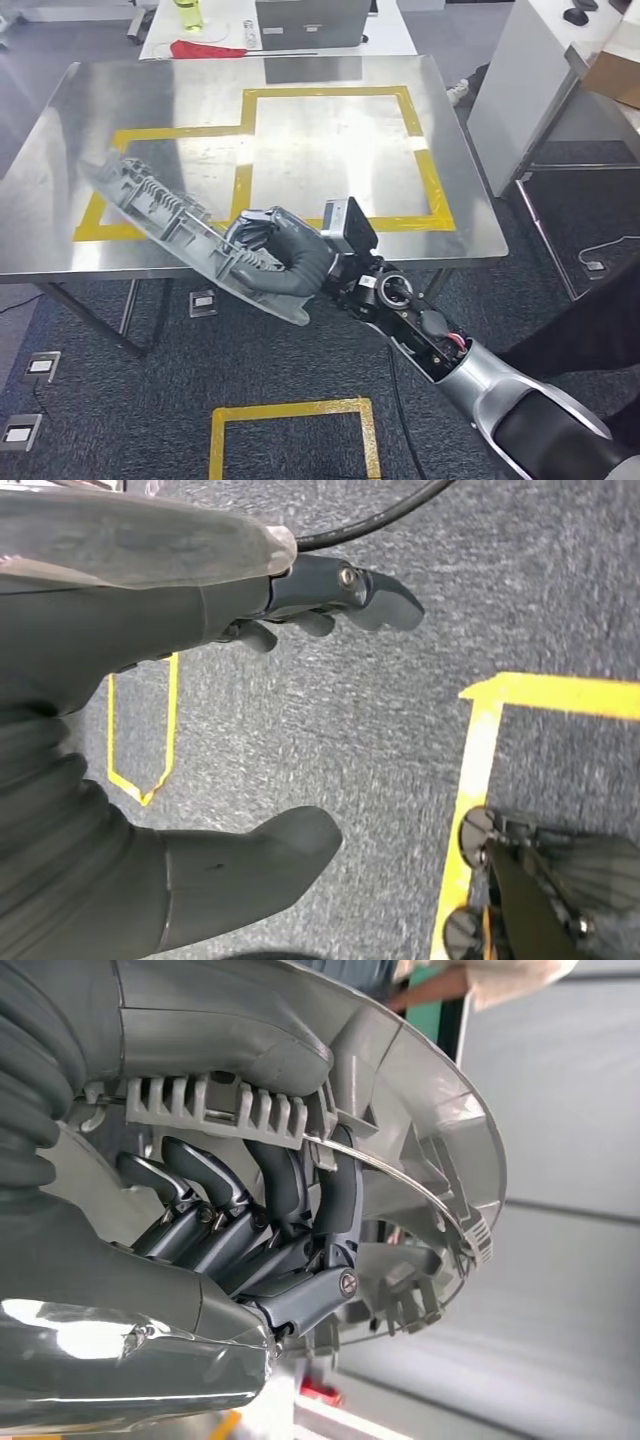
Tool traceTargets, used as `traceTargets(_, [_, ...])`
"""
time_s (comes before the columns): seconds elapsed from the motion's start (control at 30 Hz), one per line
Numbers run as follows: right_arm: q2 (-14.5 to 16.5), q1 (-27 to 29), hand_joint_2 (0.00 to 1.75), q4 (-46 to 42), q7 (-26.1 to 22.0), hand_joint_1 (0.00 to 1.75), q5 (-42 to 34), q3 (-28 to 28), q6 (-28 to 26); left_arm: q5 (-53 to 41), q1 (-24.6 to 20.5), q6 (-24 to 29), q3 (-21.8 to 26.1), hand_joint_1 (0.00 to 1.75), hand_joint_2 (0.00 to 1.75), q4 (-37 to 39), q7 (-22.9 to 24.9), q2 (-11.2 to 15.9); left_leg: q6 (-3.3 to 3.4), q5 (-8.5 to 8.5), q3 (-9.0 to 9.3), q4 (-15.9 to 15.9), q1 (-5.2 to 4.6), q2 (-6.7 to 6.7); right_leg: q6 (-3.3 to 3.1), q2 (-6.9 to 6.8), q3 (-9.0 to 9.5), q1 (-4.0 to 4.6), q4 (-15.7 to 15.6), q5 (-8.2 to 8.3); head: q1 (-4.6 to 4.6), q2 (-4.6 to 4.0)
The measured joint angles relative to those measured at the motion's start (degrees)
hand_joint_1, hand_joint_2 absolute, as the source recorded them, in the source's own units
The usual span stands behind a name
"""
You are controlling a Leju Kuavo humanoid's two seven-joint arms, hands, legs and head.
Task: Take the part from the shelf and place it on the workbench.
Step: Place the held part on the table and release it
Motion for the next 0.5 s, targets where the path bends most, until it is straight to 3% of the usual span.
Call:
traceTargets(0.07, [-0.76,-0.68,1.75,0.07,1.12,1.75,1.60,-0.20,-1.82,0.13,0.00,0.00,0.00,0.00,1.75,0.00,-0.03,0.01,0.25,-0.04,0.02,0.00,-0.01,-0.36,0.45,0.47,-3.92,-0.15,8.32,-3.82,0.55,0.00])
traceTargets(0.1, [-1.20,-0.97,1.75,0.16,1.83,1.75,2.66,-0.22,-2.99,0.19,0.00,0.00,0.00,0.00,1.75,0.00,-0.04,0.03,0.30,-0.06,0.05,0.02,-0.02,-0.63,0.60,0.52,-5.77,-0.21,11.99,-4.98,0.74,0.00])
traceTargets(0.13, [-1.64,-1.23,1.75,0.29,2.54,1.75,3.70,-0.22,-4.20,0.25,0.00,0.00,0.01,0.00,1.75,0.00,-0.04,0.03,0.31,-0.08,0.10,0.04,-0.02,-0.96,0.66,0.54,-6.80,-0.27,13.80,-5.04,0.89,0.00])
traceTargets(0.17, [-2.02,-1.49,1.75,0.40,3.08,1.75,4.44,-0.22,-5.13,0.30,0.00,0.00,0.01,0.00,1.75,0.00,-0.04,0.03,0.29,-0.10,0.19,0.07,-0.01,-1.34,0.67,0.59,-6.62,-0.36,13.04,-3.85,1.02,0.00])
traceTargets(0.23, [-2.66,-2.08,1.75,0.54,3.71,1.75,5.23,-0.29,-6.12,0.35,0.03,0.00,0.02,0.00,1.75,-0.01,-0.04,-0.01,0.10,-0.24,0.42,0.14,0.07,-2.12,0.53,1.28,-3.37,-0.60,5.37,0.72,1.35,0.00])
traceTargets(0.3, [-3.11,-2.63,1.75,0.60,3.89,1.75,5.42,-0.37,-6.31,0.38,-0.02,0.00,0.02,0.00,1.75,-0.01,-0.04,-0.02,-0.30,-0.35,0.28,0.36,0.03,-2.75,0.35,2.59,-0.21,-0.71,-1.82,3.56,1.51,0.00])
traceTargets(0.37, [-3.42,-2.92,1.75,0.72,3.90,1.75,5.42,-0.40,-6.34,0.38,-0.02,0.00,0.02,0.00,1.75,0.00,-0.04,-0.01,-0.84,-0.20,-0.04,0.35,0.03,-3.24,0.03,3.04,0.50,-0.58,-3.60,3.71,1.33,0.00])
traceTargets(0.43, [-3.57,-3.18,1.75,0.79,3.97,1.75,5.51,-0.40,-6.45,0.38,0.13,0.00,0.01,0.00,1.75,-0.01,-0.04,-0.01,-1.45,-0.25,-0.16,0.33,0.16,-3.31,-0.66,2.52,0.58,-0.59,-3.96,3.95,1.07,0.00])
traceTargets(0.5, [-3.65,-3.72,1.75,0.81,4.43,1.75,6.17,-0.35,-7.06,0.41,0.18,0.00,0.00,0.00,1.75,-0.02,-0.03,-0.03,-1.88,-2.32,-1.67,3.57,0.15,-2.05,-1.40,1.88,0.78,-0.68,-4.46,4.28,0.45,0.00])
